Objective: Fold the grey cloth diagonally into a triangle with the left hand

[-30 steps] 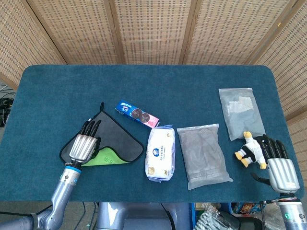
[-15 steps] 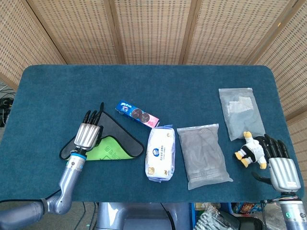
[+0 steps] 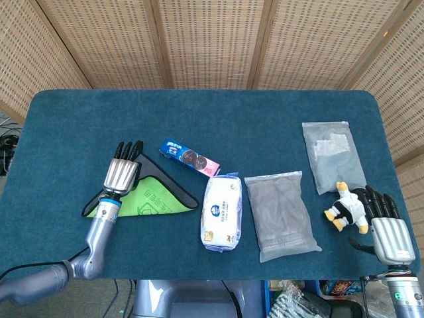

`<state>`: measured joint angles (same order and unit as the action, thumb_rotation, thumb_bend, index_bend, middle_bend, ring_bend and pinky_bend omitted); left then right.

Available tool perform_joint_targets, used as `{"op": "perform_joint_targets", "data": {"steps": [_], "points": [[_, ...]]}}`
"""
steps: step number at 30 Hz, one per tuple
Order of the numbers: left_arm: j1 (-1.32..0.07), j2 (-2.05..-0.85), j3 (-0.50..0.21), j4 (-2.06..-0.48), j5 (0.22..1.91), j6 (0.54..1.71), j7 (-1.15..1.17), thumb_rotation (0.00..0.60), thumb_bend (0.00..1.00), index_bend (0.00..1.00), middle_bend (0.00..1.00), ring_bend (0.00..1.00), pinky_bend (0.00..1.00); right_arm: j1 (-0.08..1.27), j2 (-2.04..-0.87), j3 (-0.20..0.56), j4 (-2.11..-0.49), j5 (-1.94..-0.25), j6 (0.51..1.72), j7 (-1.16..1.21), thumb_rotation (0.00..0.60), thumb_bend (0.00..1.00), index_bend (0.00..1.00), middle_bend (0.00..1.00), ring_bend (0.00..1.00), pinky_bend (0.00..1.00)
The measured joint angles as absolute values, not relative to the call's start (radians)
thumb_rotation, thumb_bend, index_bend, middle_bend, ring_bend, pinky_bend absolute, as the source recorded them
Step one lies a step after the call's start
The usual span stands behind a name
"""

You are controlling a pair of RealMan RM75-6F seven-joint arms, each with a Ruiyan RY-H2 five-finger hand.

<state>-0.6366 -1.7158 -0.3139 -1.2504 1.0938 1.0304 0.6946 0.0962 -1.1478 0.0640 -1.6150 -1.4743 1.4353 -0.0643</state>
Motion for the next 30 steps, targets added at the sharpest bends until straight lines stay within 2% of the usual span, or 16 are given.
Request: {"op": "perform_joint_targets", "data": {"steps": [30], "points": [[-0.789,-1.805,-0.325,-0.997,0.979,0.948,0.673,0.6,0.52,0.68,0.0,0.0,0.0,0.101,-1.154,0.061,-1.615,-1.467,1.424,-0.084,0.6,0.0,0.0,0.0,0.0,0.0]]}}
